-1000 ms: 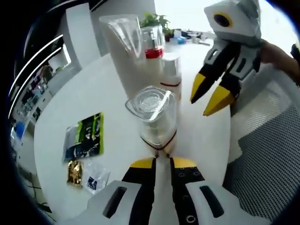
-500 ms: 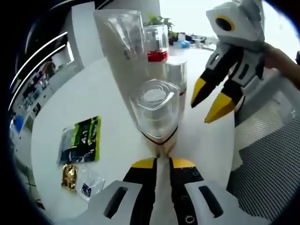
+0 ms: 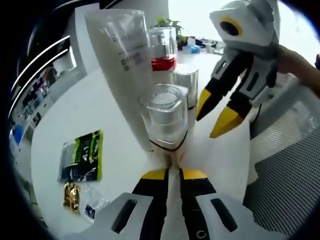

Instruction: Arrange the skincare products in the storage area until every visible bottle or jar stands upright without overlapping.

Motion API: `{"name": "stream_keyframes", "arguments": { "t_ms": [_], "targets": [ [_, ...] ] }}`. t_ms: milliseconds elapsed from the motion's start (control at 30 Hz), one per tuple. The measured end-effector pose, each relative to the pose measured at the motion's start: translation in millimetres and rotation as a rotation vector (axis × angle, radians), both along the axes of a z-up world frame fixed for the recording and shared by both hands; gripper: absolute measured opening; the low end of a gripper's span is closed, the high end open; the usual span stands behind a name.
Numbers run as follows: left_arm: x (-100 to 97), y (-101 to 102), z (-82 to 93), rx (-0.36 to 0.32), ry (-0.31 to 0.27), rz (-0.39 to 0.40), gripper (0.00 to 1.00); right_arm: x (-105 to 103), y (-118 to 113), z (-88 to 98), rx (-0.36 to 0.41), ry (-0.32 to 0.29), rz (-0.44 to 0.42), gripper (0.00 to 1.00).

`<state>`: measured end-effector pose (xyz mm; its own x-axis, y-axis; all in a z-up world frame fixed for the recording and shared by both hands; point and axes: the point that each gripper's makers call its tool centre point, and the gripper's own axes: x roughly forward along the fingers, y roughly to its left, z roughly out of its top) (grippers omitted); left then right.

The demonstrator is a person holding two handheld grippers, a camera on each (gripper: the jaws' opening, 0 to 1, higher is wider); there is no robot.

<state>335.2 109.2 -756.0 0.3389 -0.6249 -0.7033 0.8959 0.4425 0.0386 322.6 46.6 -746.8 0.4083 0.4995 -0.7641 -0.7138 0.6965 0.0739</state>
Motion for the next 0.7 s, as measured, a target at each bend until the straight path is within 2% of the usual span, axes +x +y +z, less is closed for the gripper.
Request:
{"name": "stream_keyframes", "arguments": {
  "t_ms": [300,700],
  "targets": [
    [1.1,-9.3,-0.1,-0.001,-0.005,-0.023,0.04,9.8,-2.4,-0.6,-0.006,-0.012,-0.014,0.21],
    [2.1,-17.1,-2.4,0.011,-0.017,-0.049,0.02,14.8,-6.5,-1.2,0.032,-0.031,-0.079,0.18]
  ]
}}
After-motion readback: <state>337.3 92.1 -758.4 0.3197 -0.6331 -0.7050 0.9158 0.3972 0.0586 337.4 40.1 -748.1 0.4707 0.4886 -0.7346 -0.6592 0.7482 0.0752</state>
